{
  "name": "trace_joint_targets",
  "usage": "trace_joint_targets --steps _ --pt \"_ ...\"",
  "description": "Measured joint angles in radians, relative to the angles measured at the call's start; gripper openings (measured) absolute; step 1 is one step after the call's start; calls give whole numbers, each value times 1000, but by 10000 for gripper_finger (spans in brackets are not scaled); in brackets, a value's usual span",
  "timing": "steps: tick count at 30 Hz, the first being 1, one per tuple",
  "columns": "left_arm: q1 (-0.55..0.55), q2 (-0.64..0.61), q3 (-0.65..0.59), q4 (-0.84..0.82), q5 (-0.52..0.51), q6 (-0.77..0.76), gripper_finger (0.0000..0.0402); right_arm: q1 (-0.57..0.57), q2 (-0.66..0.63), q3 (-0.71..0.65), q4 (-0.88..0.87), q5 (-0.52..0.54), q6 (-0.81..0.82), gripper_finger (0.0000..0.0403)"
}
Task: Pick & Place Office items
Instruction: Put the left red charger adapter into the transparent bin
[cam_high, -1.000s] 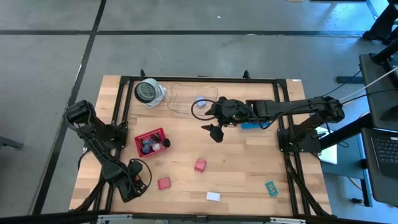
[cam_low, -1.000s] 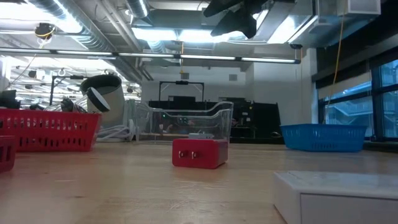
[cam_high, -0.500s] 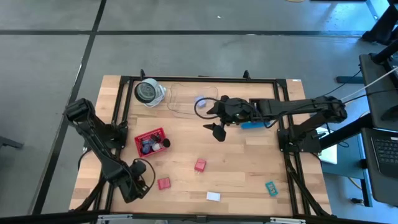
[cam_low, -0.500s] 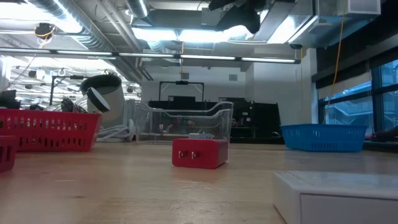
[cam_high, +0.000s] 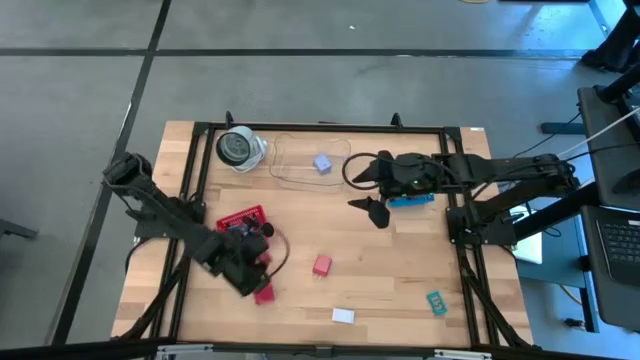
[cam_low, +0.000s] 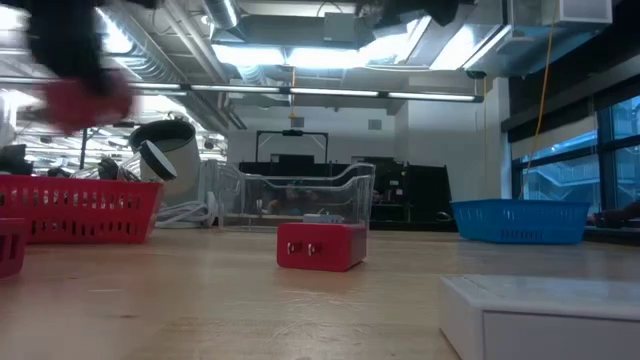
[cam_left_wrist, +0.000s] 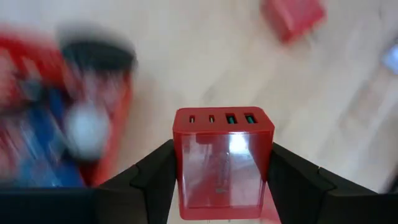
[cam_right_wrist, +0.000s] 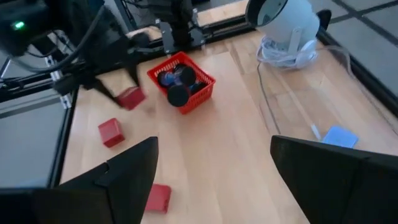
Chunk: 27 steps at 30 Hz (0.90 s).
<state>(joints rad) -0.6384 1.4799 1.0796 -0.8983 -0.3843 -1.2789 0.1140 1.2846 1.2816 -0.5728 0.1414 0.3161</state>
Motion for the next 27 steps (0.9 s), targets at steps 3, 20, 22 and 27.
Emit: trace_joint_targets --steps 3,20,22,27 --pt "93 0 25 8 -98 187 205 15 -10 0 -30 0 20 313" --pt "682 33 56 348 -297 928 206 34 -11 0 -94 0 44 313" --pt "747 50 56 400 -223 966 206 34 -11 0 -94 0 43 313" --pt "872 99 56 485 -87 1032 206 34 -11 0 -94 22 32 313"
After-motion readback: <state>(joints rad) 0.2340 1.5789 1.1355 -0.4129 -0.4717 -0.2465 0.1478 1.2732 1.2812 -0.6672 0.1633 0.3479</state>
